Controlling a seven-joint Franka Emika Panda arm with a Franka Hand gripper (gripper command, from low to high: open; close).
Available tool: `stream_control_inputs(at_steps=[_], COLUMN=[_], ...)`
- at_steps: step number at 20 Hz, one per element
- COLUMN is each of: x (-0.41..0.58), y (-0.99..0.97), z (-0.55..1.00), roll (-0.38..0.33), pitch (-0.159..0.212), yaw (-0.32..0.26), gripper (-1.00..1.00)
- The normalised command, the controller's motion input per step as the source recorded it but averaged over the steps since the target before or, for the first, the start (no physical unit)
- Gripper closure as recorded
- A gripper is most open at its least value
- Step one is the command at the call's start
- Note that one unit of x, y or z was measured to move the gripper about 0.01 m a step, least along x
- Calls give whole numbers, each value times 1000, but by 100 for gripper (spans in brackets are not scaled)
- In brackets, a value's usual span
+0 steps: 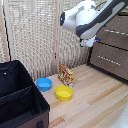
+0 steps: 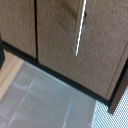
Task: With caution, bring your gripper towards the upper drawer's hold. Grasp the drawer hold tightly with your gripper tool. Pull the drawer in your direction to reveal the contents of the top drawer.
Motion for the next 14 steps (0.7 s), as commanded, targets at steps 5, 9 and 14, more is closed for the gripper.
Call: stream_control_inputs(at_steps=[5, 9, 14], x=[-56, -180, -259], y=[-511, -529, -529], z=[-85, -19, 0], roll=[-95, -126, -155], pitch=[-36, -34, -41], yaw=[229, 192, 167], gripper=[-100, -100, -100])
